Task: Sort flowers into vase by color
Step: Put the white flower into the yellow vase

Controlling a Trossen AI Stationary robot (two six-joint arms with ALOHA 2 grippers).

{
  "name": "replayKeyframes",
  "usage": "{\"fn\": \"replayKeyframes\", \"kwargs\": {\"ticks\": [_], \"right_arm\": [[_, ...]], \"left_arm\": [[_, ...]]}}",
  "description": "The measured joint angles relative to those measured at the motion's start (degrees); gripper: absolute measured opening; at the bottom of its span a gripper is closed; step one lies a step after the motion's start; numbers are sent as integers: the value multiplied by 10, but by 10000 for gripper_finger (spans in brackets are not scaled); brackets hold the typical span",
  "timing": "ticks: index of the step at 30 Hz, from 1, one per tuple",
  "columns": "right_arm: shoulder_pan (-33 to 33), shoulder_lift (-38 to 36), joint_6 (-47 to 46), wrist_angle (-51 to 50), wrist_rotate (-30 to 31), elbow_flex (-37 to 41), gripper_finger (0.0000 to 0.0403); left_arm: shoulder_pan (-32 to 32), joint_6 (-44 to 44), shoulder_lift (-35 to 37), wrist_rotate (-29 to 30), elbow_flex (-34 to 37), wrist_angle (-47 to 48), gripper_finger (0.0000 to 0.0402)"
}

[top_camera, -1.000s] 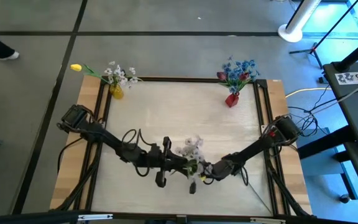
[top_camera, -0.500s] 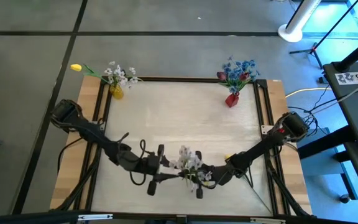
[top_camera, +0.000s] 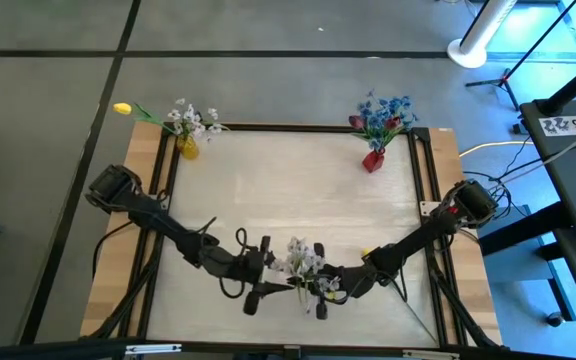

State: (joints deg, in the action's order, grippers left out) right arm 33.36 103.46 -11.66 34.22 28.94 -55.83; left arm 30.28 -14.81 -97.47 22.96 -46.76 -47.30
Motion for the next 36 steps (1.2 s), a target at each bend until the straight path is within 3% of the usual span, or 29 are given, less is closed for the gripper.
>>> {"fn": "replayKeyframes", "kwargs": {"ticks": [6,13,25,30,36], "right_arm": [[0,0,0,6,31,0,21],[0,0,5,6,36,0,7],[-4,0,10,7,34,1,24],[-4,0,12,9,36,1,22],[-4,0,10,9,42,-1,63]], "left_arm": [[-10,-12,-14,-46,0,-2,182],[-22,-2,-38,-30,0,-47,181],[-54,8,-64,-44,-2,-95,175],[-58,19,-65,-44,-2,-93,127],[-47,66,-64,-14,-2,-124,17]]}}
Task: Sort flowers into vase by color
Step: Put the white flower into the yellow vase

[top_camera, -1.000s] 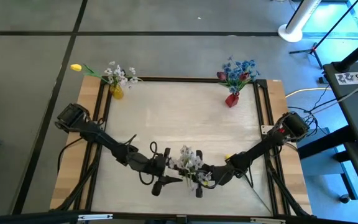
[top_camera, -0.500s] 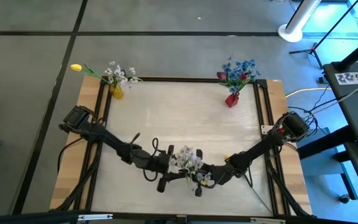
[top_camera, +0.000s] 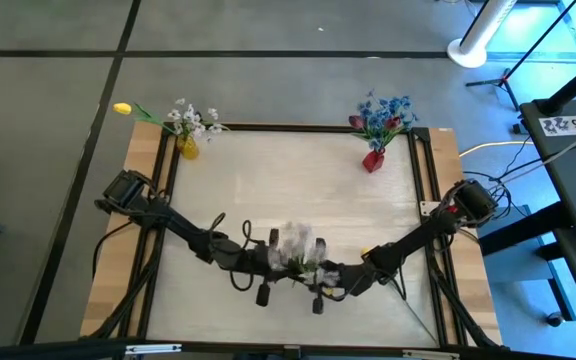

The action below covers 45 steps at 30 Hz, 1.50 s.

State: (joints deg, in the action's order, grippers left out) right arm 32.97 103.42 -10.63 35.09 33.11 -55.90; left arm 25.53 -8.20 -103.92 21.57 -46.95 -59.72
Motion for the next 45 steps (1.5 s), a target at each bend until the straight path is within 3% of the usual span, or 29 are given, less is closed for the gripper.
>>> {"fn": "replayKeyframes", "kwargs": {"ticks": [6,11,17,23,27,32,40,45], "right_arm": [[5,0,0,-3,3,0,161],[27,0,0,-10,24,0,221],[80,0,-15,-47,100,0,237],[111,0,-23,-59,184,1,226],[109,0,-20,-62,179,1,221],[104,0,-19,-66,179,1,221],[101,0,-19,-66,177,1,221],[101,0,-19,-66,177,1,221]], "left_arm": [[18,61,41,49,0,12,11],[58,168,136,181,0,106,8],[108,307,243,436,-1,177,8],[91,337,349,587,72,172,7],[54,321,452,605,163,131,7],[-10,383,578,634,239,97,7],[-125,482,733,624,262,95,8],[-202,469,786,571,262,95,8]]}}
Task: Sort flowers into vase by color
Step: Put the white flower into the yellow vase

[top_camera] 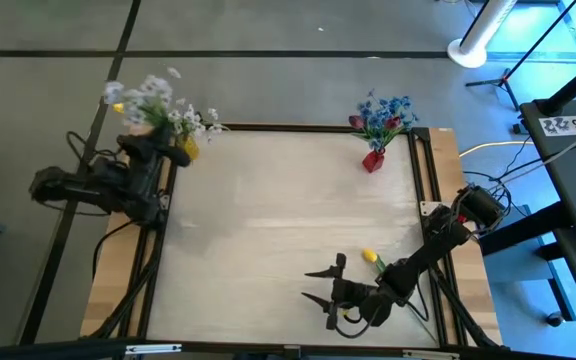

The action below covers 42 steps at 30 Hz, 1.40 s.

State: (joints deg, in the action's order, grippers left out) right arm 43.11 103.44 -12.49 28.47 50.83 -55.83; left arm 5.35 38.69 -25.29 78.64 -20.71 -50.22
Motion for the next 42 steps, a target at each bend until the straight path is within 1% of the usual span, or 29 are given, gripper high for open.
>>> {"fn": "replayKeyframes", "kwargs": {"ticks": [2,4,6,12,16,18,19,22,23,28,32,34,37,40,42], "right_arm": [[0,0,0,0,1,0,221],[-3,0,0,0,1,0,221],[-4,0,0,0,-5,0,221],[-4,0,0,-1,-5,0,221],[-4,0,0,-3,-5,0,221],[-5,0,3,-4,-4,0,221],[-5,0,6,-4,-3,0,221],[-5,0,7,-4,-3,0,221],[-7,0,7,-4,-3,0,221],[-11,0,6,-5,-4,0,221],[-19,0,7,-11,-2,0,221],[-28,0,7,-15,-5,0,221],[-39,0,0,-17,-26,0,221],[-47,0,-8,-17,-53,0,221],[-47,0,-8,-16,-55,0,221]], "left_arm": [[-32,-4,9,-14,0,1,8],[-71,16,10,-18,1,14,8],[-111,18,10,-24,15,20,8],[-213,-114,10,-92,84,14,8],[-290,-148,9,-96,110,13,8],[-317,-168,10,-100,118,13,8],[-326,-186,9,-108,123,15,8],[-344,-251,1,-156,140,21,12],[-352,-260,-4,-159,145,21,13],[-410,-264,-42,-162,155,20,15],[-436,-307,-59,-210,155,6,15],[-451,-308,-69,-213,154,5,15],[-478,-304,-87,-216,154,10,16],[-497,-327,-111,-239,154,19,16],[-498,-345,-128,-248,154,22,16]]}}
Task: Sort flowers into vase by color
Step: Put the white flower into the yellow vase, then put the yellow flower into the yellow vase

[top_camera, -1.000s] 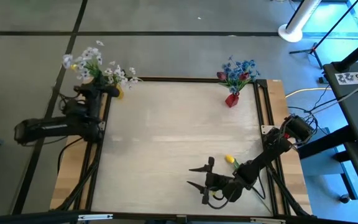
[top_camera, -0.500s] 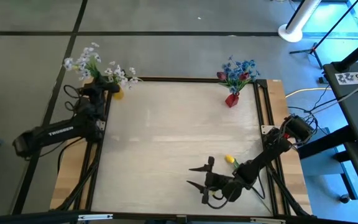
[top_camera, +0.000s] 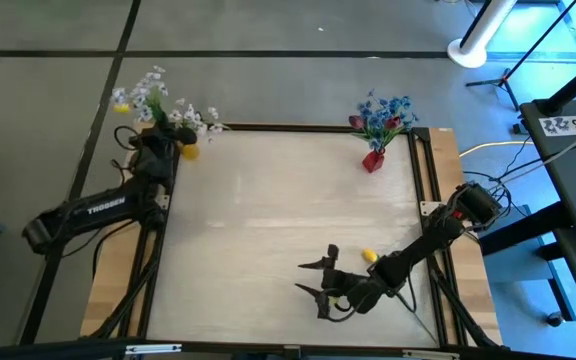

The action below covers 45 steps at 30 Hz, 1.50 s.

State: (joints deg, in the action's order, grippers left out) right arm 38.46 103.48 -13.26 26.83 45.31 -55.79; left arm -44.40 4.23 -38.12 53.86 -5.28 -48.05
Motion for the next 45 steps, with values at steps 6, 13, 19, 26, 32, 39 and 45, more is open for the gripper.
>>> {"fn": "replayKeyframes", "kwargs": {"ticks": [6,13,19,26,32,39,45], "right_arm": [[0,0,0,0,1,0,221],[1,0,-2,0,1,0,221],[1,0,-20,0,1,0,221],[2,0,-22,0,-11,0,221],[2,0,-37,0,-29,0,221],[2,0,-45,0,-29,0,221],[1,0,-45,0,-29,0,221]], "left_arm": [[-6,-8,-53,27,0,3,16],[13,5,-65,77,-16,76,22],[7,-54,-65,69,-79,262,73],[5,-179,-65,25,-133,436,121],[5,-251,-64,-25,-188,607,133],[5,-292,-64,-75,-271,827,130],[5,-293,-61,-177,-320,914,118]]}}
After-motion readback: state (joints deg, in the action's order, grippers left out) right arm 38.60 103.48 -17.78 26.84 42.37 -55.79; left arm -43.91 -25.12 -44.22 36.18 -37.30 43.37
